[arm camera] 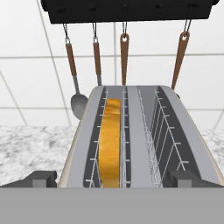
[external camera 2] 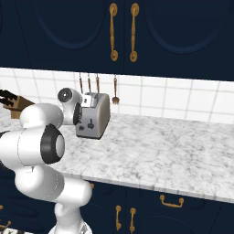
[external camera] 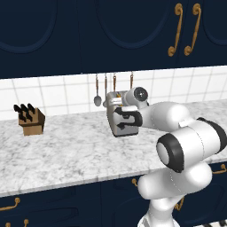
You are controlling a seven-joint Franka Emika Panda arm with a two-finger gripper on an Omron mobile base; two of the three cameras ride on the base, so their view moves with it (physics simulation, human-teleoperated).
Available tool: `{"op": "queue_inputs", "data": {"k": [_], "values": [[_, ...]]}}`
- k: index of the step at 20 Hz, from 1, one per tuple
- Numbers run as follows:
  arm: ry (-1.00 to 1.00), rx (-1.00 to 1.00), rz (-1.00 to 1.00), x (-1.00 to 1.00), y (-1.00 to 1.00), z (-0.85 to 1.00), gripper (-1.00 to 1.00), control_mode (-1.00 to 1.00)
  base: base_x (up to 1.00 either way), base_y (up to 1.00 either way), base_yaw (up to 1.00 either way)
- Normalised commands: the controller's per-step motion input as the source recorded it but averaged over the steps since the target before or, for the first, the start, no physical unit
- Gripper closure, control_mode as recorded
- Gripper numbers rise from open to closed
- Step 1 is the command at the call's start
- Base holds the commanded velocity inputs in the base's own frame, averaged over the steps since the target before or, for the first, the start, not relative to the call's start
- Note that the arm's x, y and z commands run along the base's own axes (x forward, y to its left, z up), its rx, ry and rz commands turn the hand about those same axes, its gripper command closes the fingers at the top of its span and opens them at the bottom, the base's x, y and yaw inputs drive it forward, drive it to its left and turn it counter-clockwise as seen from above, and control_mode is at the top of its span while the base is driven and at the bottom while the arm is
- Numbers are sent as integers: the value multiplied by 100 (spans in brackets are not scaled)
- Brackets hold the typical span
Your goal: Start the toaster. Once the lever pops up, take the bread to the plate on the dining counter.
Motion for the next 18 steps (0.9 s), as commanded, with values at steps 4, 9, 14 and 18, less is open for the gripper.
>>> {"op": "queue_inputs", "data": {"k": [4, 9, 14, 18], "values": [[0, 0, 0, 0, 0, 0, -100, -100, 0, 0, 0], [0, 0, 0, 0, 0, 0, -100, -100, 0, 0, 0], [0, 0, 0, 0, 0, 0, -100, -100, 0, 0, 0], [0, 0, 0, 0, 0, 0, -100, -100, 0, 0, 0]]}}
